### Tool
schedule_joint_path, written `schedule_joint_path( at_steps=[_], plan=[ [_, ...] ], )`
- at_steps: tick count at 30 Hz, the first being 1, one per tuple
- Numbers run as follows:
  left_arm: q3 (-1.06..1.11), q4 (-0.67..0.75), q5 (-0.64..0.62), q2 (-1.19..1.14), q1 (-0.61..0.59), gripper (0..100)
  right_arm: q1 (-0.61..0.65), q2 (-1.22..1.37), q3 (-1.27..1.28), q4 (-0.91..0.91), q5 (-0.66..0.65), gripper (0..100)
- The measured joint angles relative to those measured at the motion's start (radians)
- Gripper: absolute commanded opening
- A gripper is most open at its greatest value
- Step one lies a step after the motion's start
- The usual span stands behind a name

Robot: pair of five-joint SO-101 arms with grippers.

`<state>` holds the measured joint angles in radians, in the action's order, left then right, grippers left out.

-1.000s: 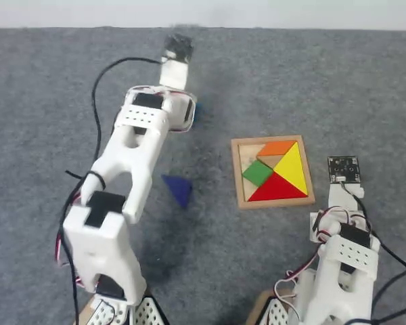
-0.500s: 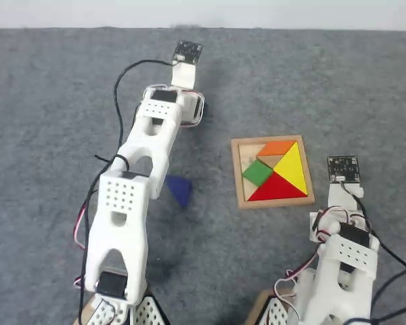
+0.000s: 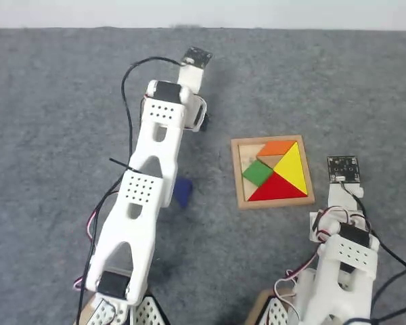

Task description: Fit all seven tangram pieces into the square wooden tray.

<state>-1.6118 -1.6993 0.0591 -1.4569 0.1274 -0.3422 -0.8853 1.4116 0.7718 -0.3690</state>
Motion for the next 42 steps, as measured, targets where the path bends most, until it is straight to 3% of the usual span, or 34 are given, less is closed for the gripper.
schedule_joint_path(
  at_steps=[5, 16, 21, 25, 31, 35, 42],
  plan=[
    [-0.028, 0.008, 0.012, -0.009, 0.003, 21, 0.000, 0.000, 0.000, 0.000, 0.000, 0.9],
    [0.044, 0.261, 0.017, -0.012, -0.014, 21, 0.000, 0.000, 0.000, 0.000, 0.000, 0.9],
    [0.072, 0.272, 0.015, -0.009, -0.008, 12, 0.000, 0.000, 0.000, 0.000, 0.000, 0.9],
    [0.071, 0.264, 0.034, -0.009, 0.000, 8, 0.000, 0.000, 0.000, 0.000, 0.000, 0.9],
    [0.040, 0.127, 0.141, -0.005, 0.011, 5, 0.000, 0.000, 0.000, 0.000, 0.000, 0.9],
    [-0.025, 0.014, 0.146, -0.008, 0.011, 5, 0.000, 0.000, 0.000, 0.000, 0.000, 0.9],
    [0.015, -0.012, 0.132, 0.017, 0.012, 5, 0.000, 0.000, 0.000, 0.000, 0.000, 0.9]
  ],
)
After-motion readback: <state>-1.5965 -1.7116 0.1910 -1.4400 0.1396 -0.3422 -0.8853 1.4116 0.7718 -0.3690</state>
